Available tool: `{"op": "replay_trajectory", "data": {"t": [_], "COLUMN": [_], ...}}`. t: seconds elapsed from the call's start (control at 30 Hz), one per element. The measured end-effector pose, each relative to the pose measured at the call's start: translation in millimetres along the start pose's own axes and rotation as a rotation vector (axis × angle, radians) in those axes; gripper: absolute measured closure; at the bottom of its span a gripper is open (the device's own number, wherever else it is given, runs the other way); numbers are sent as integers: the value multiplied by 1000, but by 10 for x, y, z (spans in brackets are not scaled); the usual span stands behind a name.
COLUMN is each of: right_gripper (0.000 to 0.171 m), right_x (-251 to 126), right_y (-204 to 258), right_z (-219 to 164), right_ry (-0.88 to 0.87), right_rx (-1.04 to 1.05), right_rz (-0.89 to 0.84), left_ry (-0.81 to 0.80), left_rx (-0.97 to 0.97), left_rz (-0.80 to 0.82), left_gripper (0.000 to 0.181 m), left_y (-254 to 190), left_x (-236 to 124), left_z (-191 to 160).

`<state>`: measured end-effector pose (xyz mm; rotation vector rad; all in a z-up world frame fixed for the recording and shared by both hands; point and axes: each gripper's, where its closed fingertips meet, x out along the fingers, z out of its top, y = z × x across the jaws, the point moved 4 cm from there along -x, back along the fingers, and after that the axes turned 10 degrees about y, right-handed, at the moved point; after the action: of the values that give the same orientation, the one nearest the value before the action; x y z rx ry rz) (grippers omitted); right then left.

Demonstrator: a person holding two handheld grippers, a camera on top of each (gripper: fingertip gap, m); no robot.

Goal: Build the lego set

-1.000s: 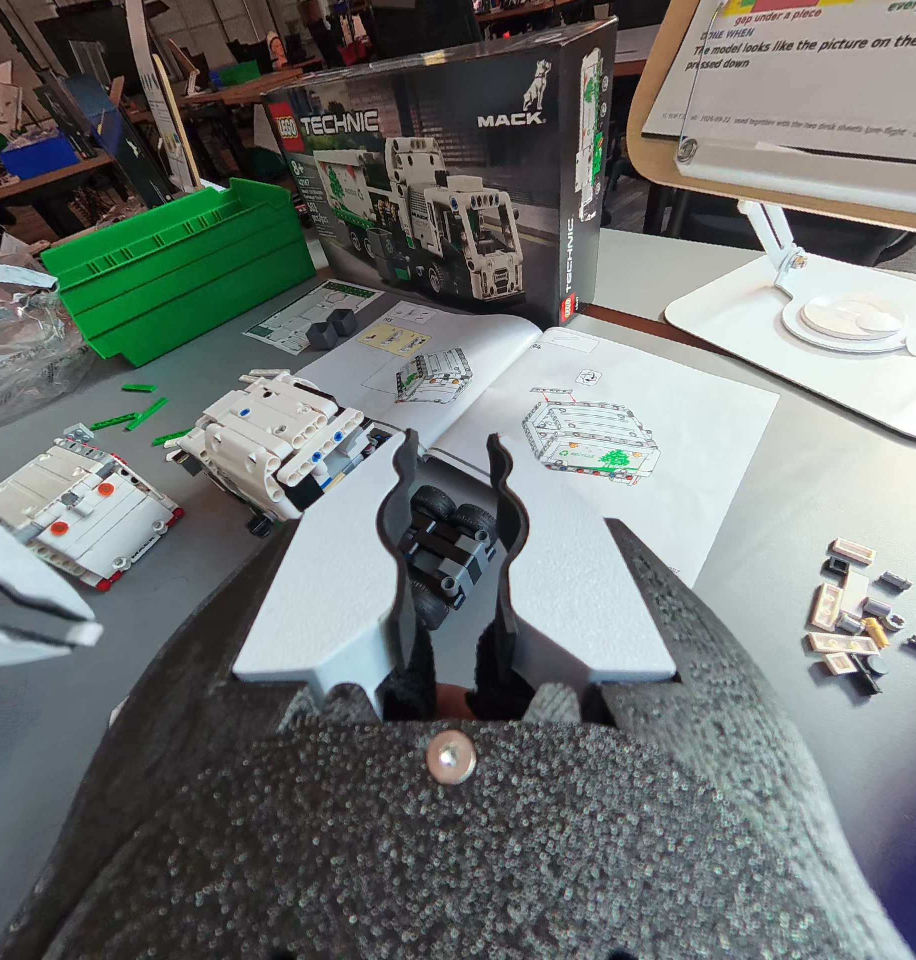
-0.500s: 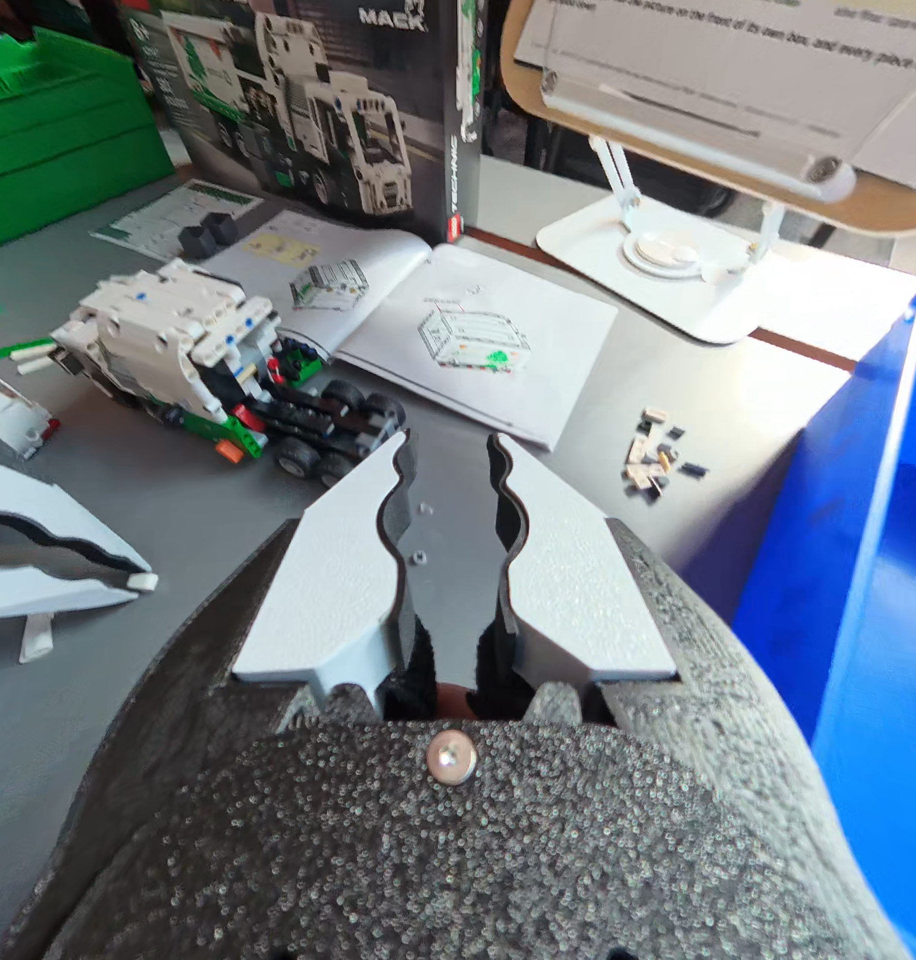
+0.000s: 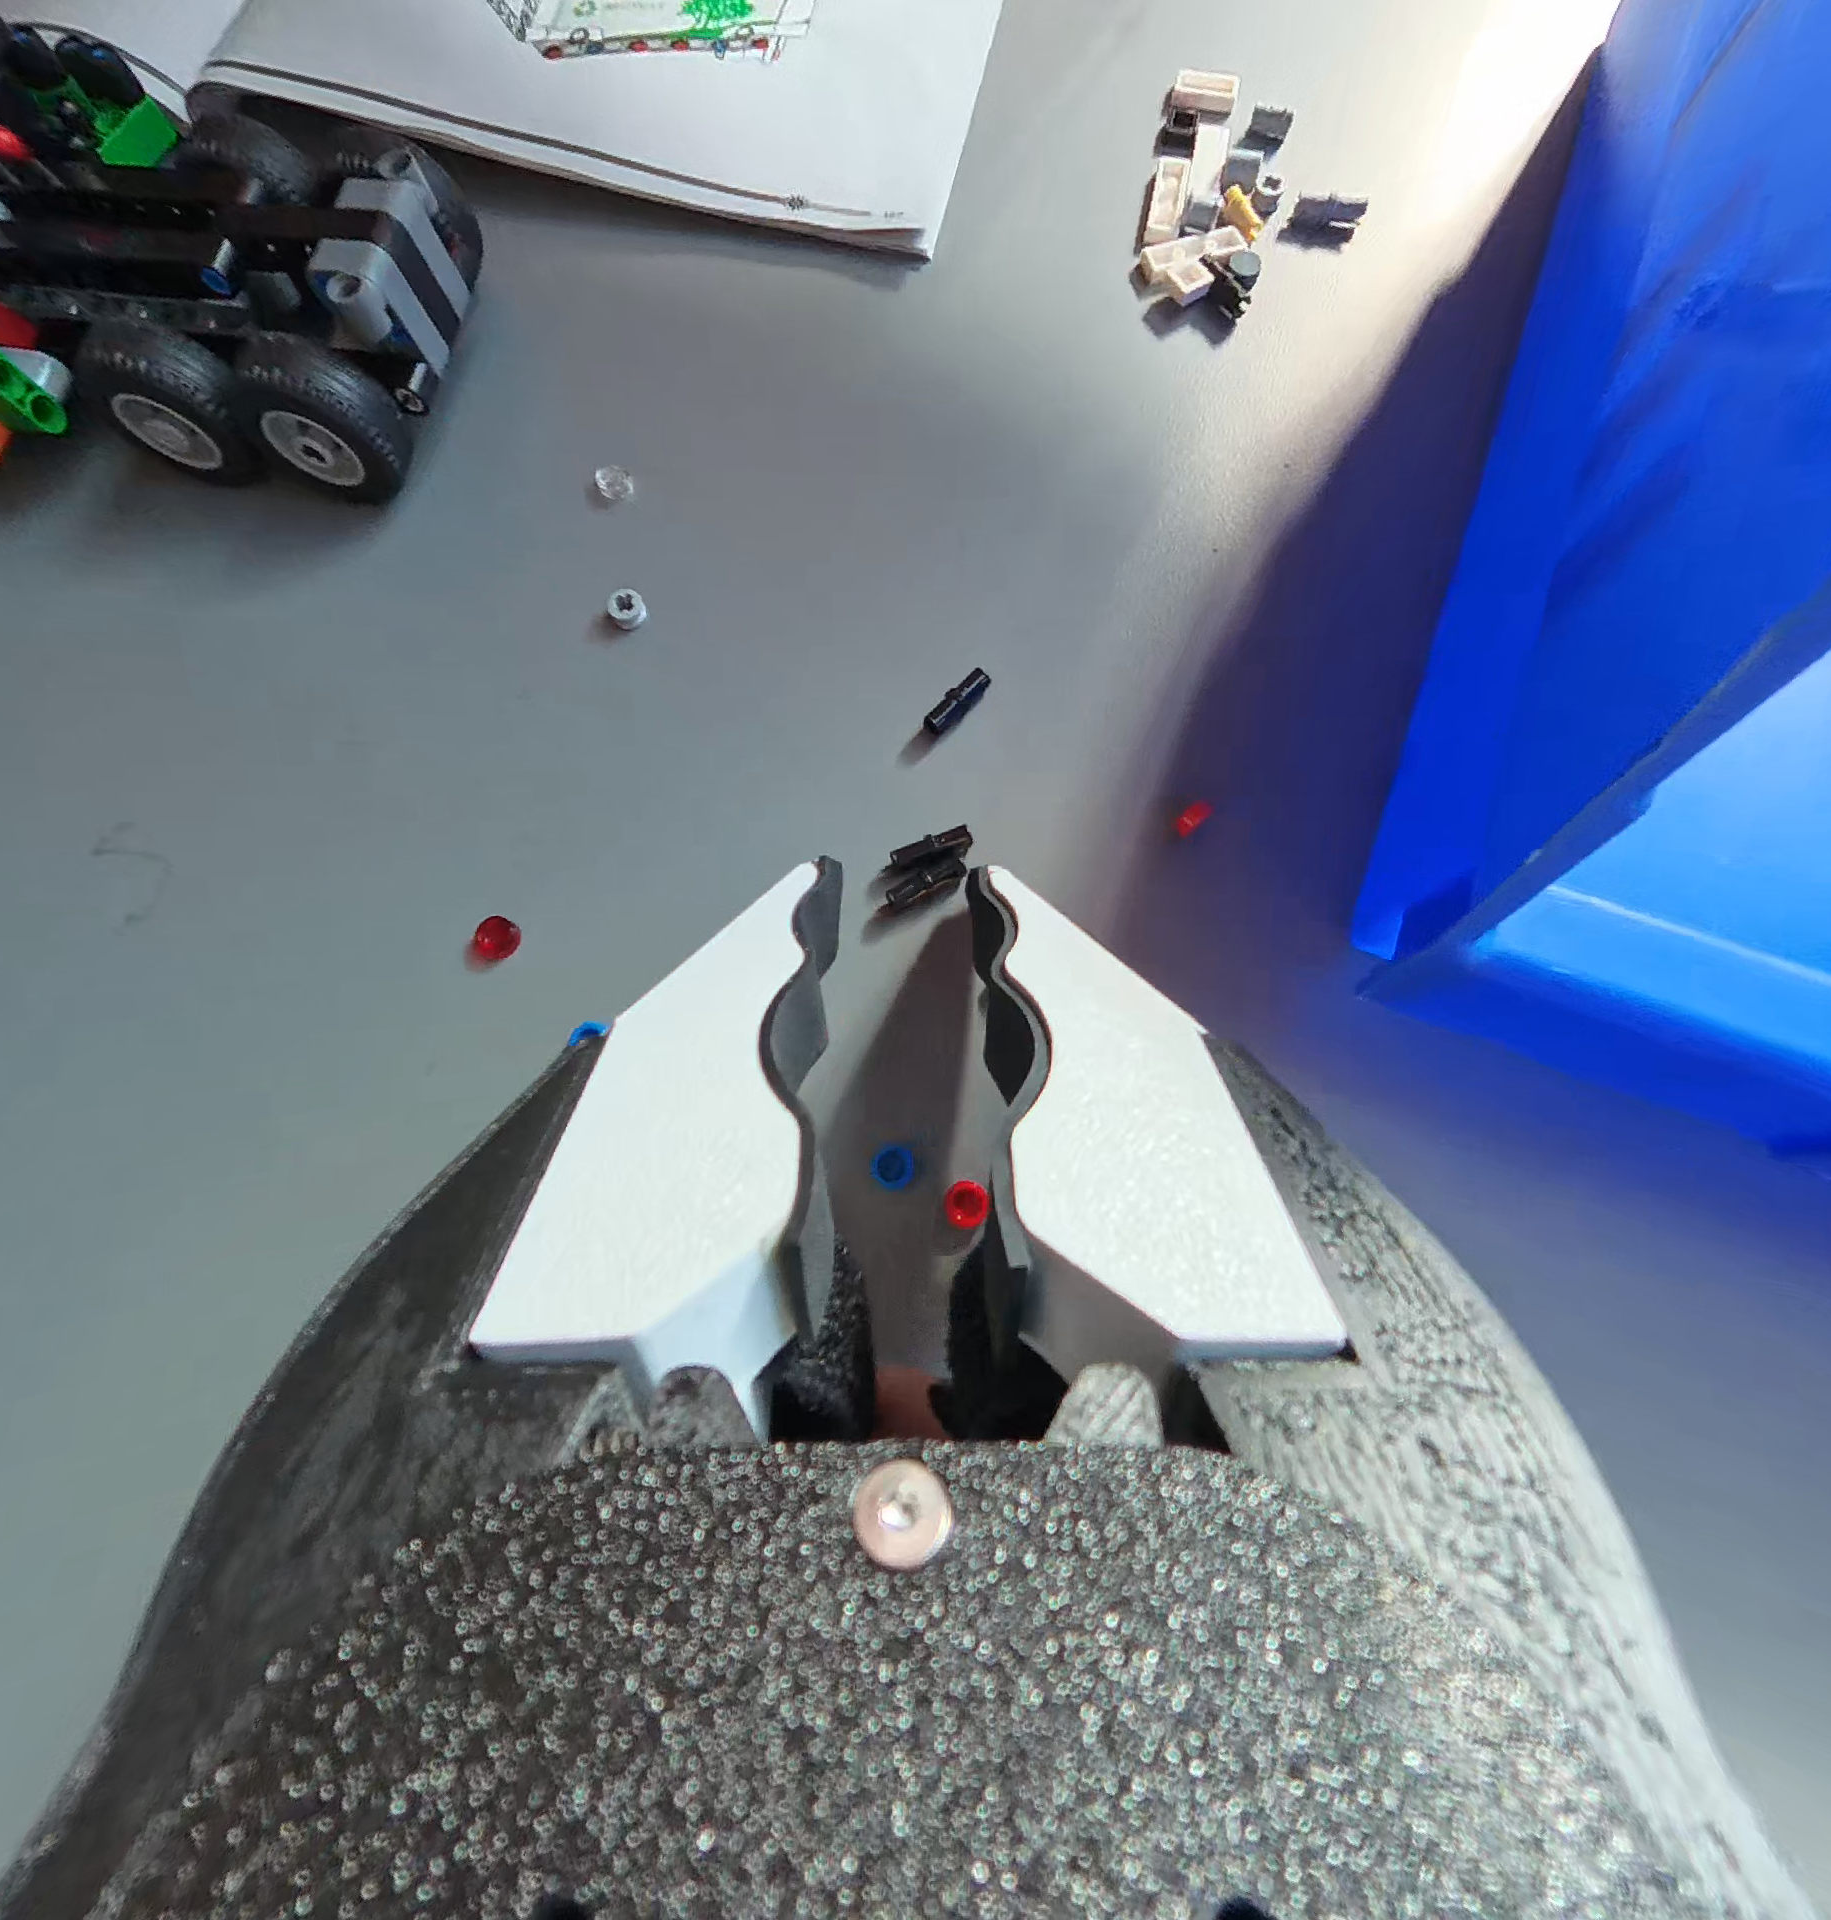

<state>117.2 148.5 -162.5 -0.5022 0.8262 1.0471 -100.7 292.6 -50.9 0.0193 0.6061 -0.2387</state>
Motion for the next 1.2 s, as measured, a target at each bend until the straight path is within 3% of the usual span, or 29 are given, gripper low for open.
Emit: {"op": "replay_trajectory", "data": {"t": [0.47, 0.57, 0.63, 0.73, 0.87, 1.1, 1.2], "right_gripper": [157, 156, 156, 156, 156, 151, 147], "right_x": [-10, -123, -190, -135, -14, -14, -144], "right_y": [32, 343, 782, 1326, 1618, 1667, 1407], "right_z": [-26, 110, 195, 93, -64, -55, 61], "right_ry": [-3, -56, -101, -51, 18, 15, -61], "right_rx": [-53, -148, -262, -441, -560, -571, -471], "right_rz": [-42, 47, 185, 349, 444, 439, 382], "left_ry": [23, 14, 14, 13, 11, 19, 22], "left_rx": [19, 17, 10, -3, -18, -13, -7], "left_rz": [11, 43, 74, 117, 152, 157, 155], "left_gripper": [162, 162, 162, 162, 162, 162, 162], "left_y": [60, 129, 201, 306, 394, 383, 378], "left_x": [-39, -121, -194, -315, -420, -427, -413], "left_z": [-95, -85, -93, -118, -159, -200, -207]}}
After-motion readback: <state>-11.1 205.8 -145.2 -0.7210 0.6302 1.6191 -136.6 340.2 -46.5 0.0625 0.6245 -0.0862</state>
